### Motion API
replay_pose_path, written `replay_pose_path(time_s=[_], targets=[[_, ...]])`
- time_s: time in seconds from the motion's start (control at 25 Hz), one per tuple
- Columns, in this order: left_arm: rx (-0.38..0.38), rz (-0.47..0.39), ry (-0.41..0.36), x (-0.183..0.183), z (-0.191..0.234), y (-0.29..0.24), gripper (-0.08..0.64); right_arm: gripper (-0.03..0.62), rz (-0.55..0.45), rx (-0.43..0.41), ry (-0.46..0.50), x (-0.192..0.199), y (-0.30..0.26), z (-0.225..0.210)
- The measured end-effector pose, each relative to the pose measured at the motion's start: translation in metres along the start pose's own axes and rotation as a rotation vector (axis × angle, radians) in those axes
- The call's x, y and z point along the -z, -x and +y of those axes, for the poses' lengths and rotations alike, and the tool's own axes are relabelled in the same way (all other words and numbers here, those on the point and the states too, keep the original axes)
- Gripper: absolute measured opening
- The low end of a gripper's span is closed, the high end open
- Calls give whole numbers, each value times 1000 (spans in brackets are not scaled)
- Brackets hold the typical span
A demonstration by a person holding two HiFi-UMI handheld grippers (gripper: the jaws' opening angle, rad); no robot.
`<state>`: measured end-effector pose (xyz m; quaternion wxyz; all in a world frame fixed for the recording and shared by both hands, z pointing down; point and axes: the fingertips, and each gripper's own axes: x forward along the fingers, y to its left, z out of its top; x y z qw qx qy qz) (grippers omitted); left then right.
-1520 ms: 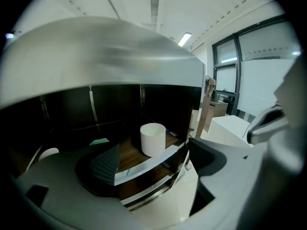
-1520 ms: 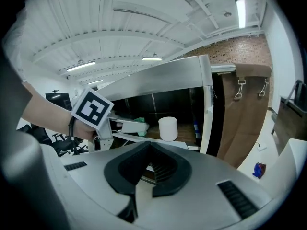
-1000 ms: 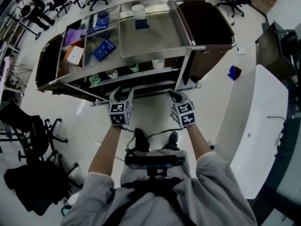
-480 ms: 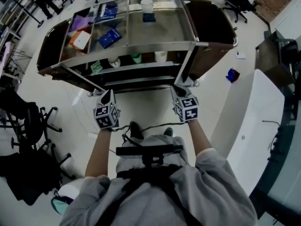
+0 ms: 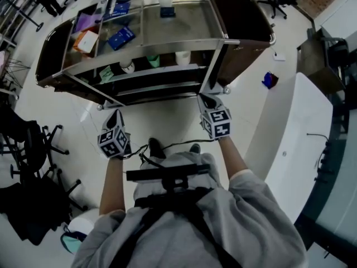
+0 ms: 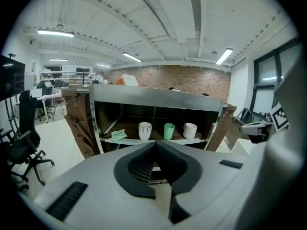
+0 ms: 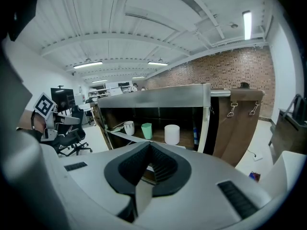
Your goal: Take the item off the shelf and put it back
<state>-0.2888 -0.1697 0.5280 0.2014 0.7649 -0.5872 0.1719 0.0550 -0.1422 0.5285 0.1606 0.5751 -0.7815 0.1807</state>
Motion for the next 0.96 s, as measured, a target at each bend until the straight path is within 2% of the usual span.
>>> replay_pose_path(time_s=[0.36,0.96], targets=[[26,-1,1,4,-2,-2,6,9,9,3,9,0,-1,-2],[24,19,17,18,-7,-2,6,9,9,-8,10,0,-3,-9]])
